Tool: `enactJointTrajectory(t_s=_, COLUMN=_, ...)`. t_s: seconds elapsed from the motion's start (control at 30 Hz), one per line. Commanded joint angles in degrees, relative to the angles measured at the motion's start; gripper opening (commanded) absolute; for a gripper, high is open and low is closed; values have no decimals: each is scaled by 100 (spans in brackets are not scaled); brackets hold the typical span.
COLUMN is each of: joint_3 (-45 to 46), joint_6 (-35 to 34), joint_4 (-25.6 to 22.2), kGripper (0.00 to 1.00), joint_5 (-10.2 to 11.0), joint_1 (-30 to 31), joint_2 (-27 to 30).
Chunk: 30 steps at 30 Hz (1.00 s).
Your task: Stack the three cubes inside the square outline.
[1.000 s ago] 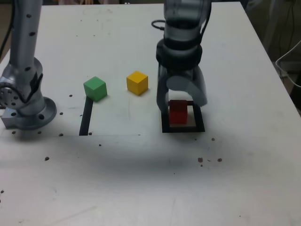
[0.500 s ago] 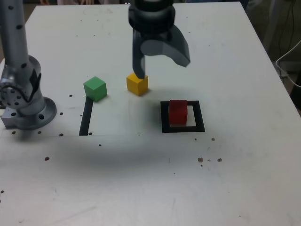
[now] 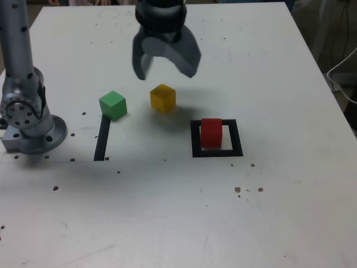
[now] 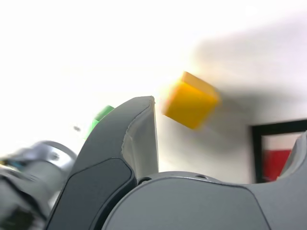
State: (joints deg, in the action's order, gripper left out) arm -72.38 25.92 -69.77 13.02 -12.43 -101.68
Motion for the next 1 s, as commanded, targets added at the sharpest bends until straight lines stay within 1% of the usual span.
enactJointTrajectory(t_s=0.0, joint_3=114, joint_6=392, joint_4=-32, kGripper=100, joint_5=230, joint_1=-77, joint_2=-31)
enactJointTrajectory(t_s=0.1, joint_3=202, joint_6=791, joint_4=-34, kGripper=100, joint_5=472, joint_1=-123, joint_2=-37)
enactJointTrajectory(t_s=0.2, joint_3=258, joint_6=1023, joint_4=54, kGripper=100, joint_5=563, joint_1=-145, joint_2=-50)
enactJointTrajectory(t_s=0.4, joint_3=501, joint_6=1231, joint_4=353, kGripper=99, joint_5=570, joint_1=-179, joint_2=-178)
enactJointTrajectory(t_s=0.6, joint_3=642, joint_6=1240, joint_4=466, kGripper=94, joint_5=510, joint_1=-121, joint_2=-205)
enactJointTrajectory(t_s=0.77, joint_3=638, joint_6=1245, joint_4=571, kGripper=91, joint_5=501, joint_1=-36, joint_2=-261)
enactJointTrajectory(t_s=0.97, joint_3=752, joint_6=1262, joint_4=840, kGripper=86, joint_5=490, joint_1=58, joint_2=-413)
